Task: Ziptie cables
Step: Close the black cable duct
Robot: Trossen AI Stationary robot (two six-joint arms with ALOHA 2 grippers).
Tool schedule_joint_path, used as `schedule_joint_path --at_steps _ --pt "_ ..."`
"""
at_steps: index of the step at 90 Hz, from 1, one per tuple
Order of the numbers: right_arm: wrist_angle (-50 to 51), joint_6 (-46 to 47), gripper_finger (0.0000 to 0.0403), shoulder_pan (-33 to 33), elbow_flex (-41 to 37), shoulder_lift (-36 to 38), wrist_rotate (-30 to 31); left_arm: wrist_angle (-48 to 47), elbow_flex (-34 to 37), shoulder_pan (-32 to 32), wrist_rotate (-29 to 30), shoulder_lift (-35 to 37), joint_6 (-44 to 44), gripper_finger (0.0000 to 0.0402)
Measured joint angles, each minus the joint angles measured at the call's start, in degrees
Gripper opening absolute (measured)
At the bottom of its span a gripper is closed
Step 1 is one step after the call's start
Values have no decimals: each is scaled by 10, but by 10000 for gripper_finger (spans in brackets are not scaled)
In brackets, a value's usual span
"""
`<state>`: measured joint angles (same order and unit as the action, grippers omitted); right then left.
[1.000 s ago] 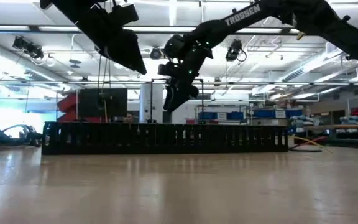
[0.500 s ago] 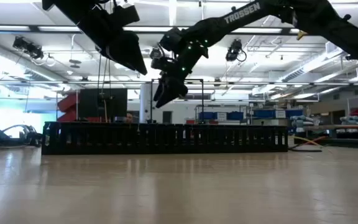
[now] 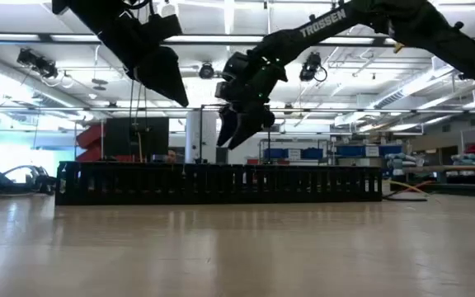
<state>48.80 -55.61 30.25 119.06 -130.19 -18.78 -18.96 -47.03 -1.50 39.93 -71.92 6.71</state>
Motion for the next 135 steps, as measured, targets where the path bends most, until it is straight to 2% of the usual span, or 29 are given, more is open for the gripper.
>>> schedule_joint_path --at_steps 15,28,42,54,62,72,135 --pt "3 -8 311 12 -24 0 -7 3 36 0 -1 0 24 364" --pt "1 -10 310 14 -47 0 -8 42 74 5 -12 0 28 364" --pt "-70 -8 310 14 -75 0 -9 89 98 15 -37 0 26 364" --pt "-118 -4 313 14 -104 0 0 87 99 16 -41 0 18 364" --pt "-109 1 313 9 -109 -1 10 88 99 16 -43 0 12 364" --pt "-79 1 312 2 -109 0 -10 89 99 18 -42 0 2 364" --pt "-95 -31 308 11 -105 -48 -19 119 99 23 -51 0 -4 364"
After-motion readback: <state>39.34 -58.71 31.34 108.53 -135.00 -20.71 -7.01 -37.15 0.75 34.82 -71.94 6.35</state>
